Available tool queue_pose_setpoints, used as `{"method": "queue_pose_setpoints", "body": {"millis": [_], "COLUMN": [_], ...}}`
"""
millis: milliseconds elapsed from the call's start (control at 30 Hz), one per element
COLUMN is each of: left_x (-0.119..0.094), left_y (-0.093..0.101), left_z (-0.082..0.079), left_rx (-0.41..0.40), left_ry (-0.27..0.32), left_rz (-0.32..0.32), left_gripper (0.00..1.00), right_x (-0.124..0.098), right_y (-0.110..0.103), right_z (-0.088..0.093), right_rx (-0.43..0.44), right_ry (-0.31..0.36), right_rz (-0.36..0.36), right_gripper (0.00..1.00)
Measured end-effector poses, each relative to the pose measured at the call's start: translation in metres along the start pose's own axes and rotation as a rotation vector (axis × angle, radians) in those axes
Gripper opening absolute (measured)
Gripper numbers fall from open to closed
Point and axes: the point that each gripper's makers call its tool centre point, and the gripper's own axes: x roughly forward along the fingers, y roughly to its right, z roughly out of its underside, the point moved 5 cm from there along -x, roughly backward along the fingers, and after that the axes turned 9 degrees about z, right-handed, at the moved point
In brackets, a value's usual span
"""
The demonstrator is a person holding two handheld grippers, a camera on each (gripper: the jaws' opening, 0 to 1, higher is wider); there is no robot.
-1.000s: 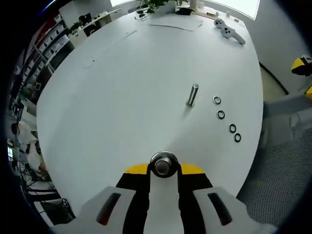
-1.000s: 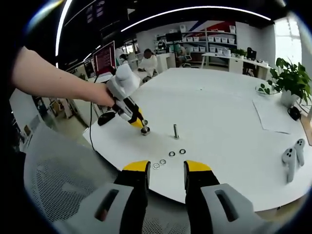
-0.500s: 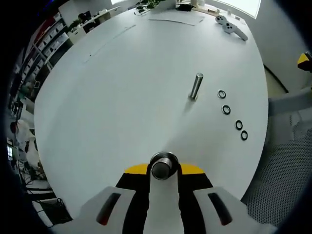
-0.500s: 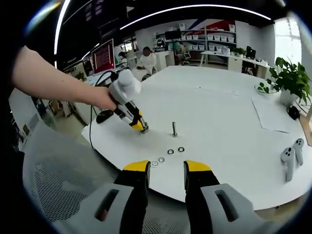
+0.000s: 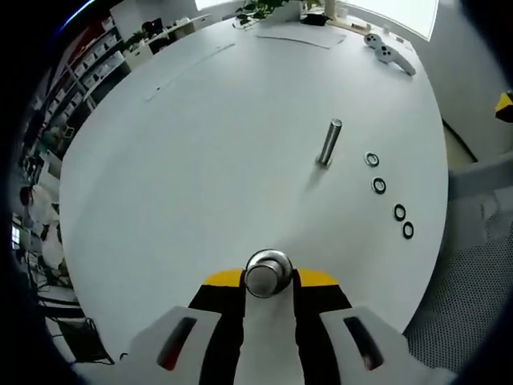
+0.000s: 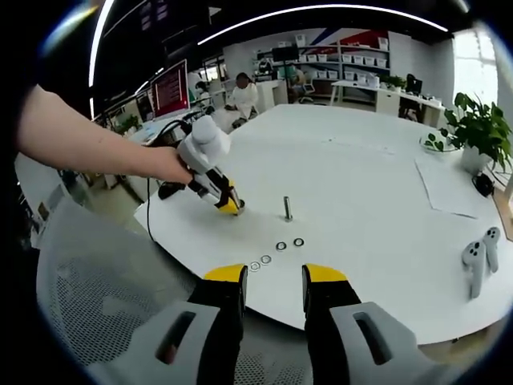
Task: Place the washer onto the threaded stud by aligning its center hole with the stud, sliding it down to the base, and recovering from edge contact or off-axis alignment until the washer reaches the visible bottom stop.
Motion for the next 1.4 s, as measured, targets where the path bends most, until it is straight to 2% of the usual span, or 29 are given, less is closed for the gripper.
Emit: {"method": "queue_pose_setpoints", "body": {"millis": [133, 333, 467, 633, 733, 833, 967, 1233, 1333, 1400], "left_x": [-0.011, -0.033, -0.057, -0.079, -0.092, -0.106, -0.117, -0.144, -0.153, -0.159], "left_y": [0.005, 0.007, 0.015, 0.032, 0.045, 0.063, 0.073, 0.083, 0.087, 0.088], "left_z": [0.000, 0.013, 0.019, 0.025, 0.026, 0.024, 0.034, 0.042, 0.045, 0.049], "left_rx": [-0.024, -0.054, -0.125, -0.159, -0.192, -0.230, -0.240, -0.259, -0.304, -0.314], "left_ry": [0.048, 0.075, 0.159, 0.240, 0.318, 0.439, 0.450, 0.508, 0.551, 0.558], "left_rz": [-0.008, -0.006, -0.012, -0.008, 0.004, 0.050, 0.026, 0.006, 0.021, 0.015], "left_gripper": [0.23, 0.26, 0.29, 0.31, 0.33, 0.37, 0.36, 0.36, 0.38, 0.38], "right_x": [0.001, 0.001, 0.001, 0.000, 0.000, 0.000, -0.001, 0.000, 0.001, 0.001], "right_y": [0.000, -0.003, -0.005, -0.006, -0.006, -0.007, -0.007, -0.011, -0.013, -0.014], "right_z": [0.000, 0.001, 0.001, 0.001, 0.000, 0.001, 0.001, 0.003, 0.004, 0.005], "right_rx": [-0.002, -0.013, -0.016, -0.018, -0.020, -0.022, -0.022, -0.046, -0.050, -0.053], "right_ry": [-0.004, -0.007, -0.009, -0.008, -0.005, -0.006, -0.003, -0.019, -0.027, -0.030], "right_rz": [-0.005, -0.020, -0.028, -0.035, -0.037, -0.042, -0.046, -0.067, -0.083, -0.085], "right_gripper": [0.30, 0.30, 0.30, 0.30, 0.30, 0.30, 0.30, 0.30, 0.30, 0.30]}}
